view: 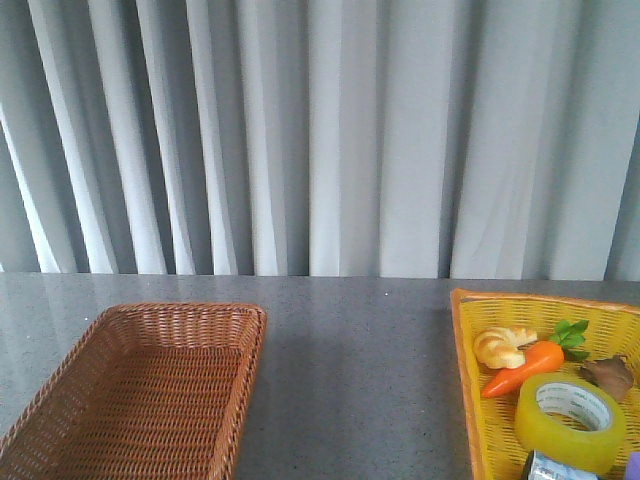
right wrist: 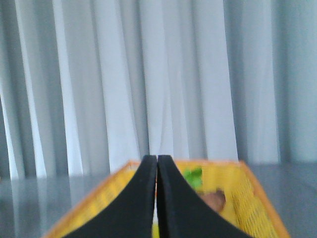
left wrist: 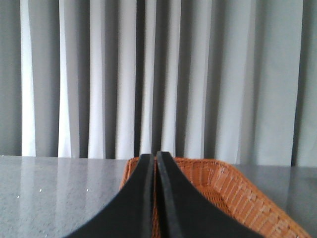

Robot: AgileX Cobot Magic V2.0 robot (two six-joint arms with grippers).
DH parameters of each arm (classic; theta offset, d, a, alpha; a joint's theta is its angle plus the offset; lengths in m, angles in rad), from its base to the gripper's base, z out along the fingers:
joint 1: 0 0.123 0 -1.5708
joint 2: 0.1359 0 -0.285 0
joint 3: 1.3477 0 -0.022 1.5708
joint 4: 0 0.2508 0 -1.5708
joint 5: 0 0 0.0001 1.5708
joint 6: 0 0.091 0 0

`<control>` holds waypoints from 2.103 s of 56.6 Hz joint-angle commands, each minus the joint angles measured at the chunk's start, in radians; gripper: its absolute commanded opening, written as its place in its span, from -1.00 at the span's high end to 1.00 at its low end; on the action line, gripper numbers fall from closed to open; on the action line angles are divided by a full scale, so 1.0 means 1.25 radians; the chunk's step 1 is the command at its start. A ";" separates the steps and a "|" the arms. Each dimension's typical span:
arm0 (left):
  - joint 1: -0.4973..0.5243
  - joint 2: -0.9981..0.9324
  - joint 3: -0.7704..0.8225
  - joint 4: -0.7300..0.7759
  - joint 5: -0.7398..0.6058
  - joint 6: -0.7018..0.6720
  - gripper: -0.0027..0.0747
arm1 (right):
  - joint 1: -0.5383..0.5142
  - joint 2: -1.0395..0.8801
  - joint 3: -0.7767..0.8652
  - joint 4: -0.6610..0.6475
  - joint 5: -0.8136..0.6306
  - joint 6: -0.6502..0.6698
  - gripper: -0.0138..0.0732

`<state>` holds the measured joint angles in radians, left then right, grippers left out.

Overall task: Transfer tape with both arms
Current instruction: 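Move the right gripper over the yellow basket toward the tape roll, then lower the right gripper into the tape roll's hole and grasp it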

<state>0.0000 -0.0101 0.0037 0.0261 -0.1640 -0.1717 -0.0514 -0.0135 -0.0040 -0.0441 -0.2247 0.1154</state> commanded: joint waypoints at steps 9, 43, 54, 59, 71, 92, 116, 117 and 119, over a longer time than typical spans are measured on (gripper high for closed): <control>-0.001 0.080 -0.280 0.056 -0.014 -0.009 0.94 | 0.000 0.075 -0.323 -0.123 -0.017 0.157 0.70; -0.105 0.761 -0.873 0.058 0.449 0.028 0.94 | 0.000 0.808 -0.824 -0.205 0.633 0.168 0.70; -0.105 0.809 -0.872 0.059 0.456 0.028 0.94 | 0.000 0.838 -0.824 -0.157 0.685 0.171 0.70; -0.105 0.820 -0.872 0.059 0.449 0.027 0.94 | 0.000 0.834 -0.824 -0.153 0.704 0.163 0.70; -0.105 0.825 -0.872 0.059 0.413 0.027 0.87 | 0.000 0.833 -0.824 -0.075 0.736 0.010 0.59; -0.105 0.865 -0.872 0.056 0.405 0.014 -0.05 | 0.000 0.833 -0.825 -0.019 0.718 -0.038 -0.37; -0.105 0.896 -0.872 0.056 0.398 -0.042 -0.77 | -0.001 0.898 -0.837 -0.023 0.612 -0.027 -0.66; -0.105 0.898 -0.872 0.056 0.398 -0.042 -0.76 | -0.001 0.905 -0.844 -0.023 0.613 -0.028 -0.65; -0.105 0.901 -0.872 0.058 0.401 -0.042 -0.73 | -0.001 0.927 -0.866 -0.025 0.624 -0.033 -0.64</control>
<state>-0.1246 1.1237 -1.0533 0.1024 0.4104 -0.2139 -0.0514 1.1141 -1.0090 -0.0663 0.6382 0.0775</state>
